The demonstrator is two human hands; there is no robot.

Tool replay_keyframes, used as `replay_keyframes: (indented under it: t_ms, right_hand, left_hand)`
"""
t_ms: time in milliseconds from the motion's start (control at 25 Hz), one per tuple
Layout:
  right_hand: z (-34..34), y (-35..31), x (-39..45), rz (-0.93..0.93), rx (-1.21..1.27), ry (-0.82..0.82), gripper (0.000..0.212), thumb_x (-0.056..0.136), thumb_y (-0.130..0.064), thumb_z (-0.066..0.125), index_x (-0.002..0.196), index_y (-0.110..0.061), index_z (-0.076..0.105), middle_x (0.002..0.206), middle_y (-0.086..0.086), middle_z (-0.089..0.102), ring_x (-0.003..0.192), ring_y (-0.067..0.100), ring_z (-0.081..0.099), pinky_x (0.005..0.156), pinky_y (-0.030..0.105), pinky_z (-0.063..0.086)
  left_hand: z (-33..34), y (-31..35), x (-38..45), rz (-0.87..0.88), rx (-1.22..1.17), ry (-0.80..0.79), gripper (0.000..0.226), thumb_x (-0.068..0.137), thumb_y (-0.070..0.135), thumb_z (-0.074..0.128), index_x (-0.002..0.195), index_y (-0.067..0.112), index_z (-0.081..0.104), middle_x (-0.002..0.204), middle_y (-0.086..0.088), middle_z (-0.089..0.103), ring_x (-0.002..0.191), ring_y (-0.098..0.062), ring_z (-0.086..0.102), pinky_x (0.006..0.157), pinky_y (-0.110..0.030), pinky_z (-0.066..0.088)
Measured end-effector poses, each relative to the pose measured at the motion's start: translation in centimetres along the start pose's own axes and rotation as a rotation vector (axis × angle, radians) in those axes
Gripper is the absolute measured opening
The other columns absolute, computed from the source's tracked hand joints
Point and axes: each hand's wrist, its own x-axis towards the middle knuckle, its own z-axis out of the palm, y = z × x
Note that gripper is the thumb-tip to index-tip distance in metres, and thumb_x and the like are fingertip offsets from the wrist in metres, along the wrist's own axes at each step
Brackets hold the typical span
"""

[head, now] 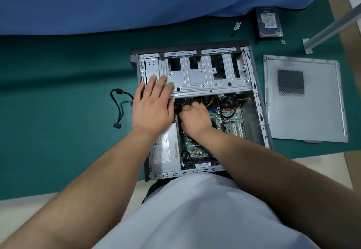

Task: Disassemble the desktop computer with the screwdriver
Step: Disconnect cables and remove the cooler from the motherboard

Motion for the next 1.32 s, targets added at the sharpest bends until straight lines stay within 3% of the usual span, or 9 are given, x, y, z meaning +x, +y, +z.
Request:
replay_keyframes:
  t_ms: [640,1000,1160,1320]
  right_hand:
    - [0.5,-0.4,0.3,0.007,-0.009,-0.025,0.022,0.084,-0.021,0.063,0.103,-0.022,0.074,0.113,-0.004,0.064,0.116,0.028,0.046,0.097,0.041,0.033]
    - [0.4,-0.2,0.0,0.018,0.104,-0.005,0.017,0.084,-0.030,0.066,0.097,-0.020,0.073,0.118,-0.004,0.064,0.115,0.028,0.045,0.098,0.040,0.034]
    - [0.3,0.0,-0.3,0.005,0.127,-0.016,0.018,0.090,-0.027,0.063,0.104,-0.021,0.072,0.126,-0.005,0.061,0.118,0.028,0.043,0.099,0.040,0.035]
    - [0.1,1.9,-2.1,-0.096,0.281,-0.016,0.043,0.098,-0.031,0.060,0.140,-0.027,0.059,0.150,-0.011,0.051,0.136,0.025,0.037,0.113,0.039,0.028]
  left_hand:
    - [-0.2,0.1,0.0,-0.007,0.006,-0.017,0.047,0.104,0.041,0.038,0.147,0.027,0.047,0.163,0.002,0.037,0.154,-0.023,0.024,0.125,-0.049,0.017]
    - [-0.1,0.0,0.1,-0.012,-0.002,-0.021,0.046,0.103,0.041,0.040,0.146,0.027,0.047,0.162,0.002,0.038,0.154,-0.023,0.024,0.125,-0.049,0.017]
    - [-0.1,0.2,0.1,-0.004,-0.001,-0.018,0.046,0.103,0.040,0.040,0.146,0.027,0.048,0.162,0.002,0.038,0.154,-0.023,0.025,0.125,-0.048,0.018]
    - [-0.3,0.2,0.0,0.007,-0.005,-0.026,0.045,0.103,0.040,0.041,0.145,0.027,0.048,0.161,0.002,0.039,0.153,-0.024,0.025,0.125,-0.048,0.017]
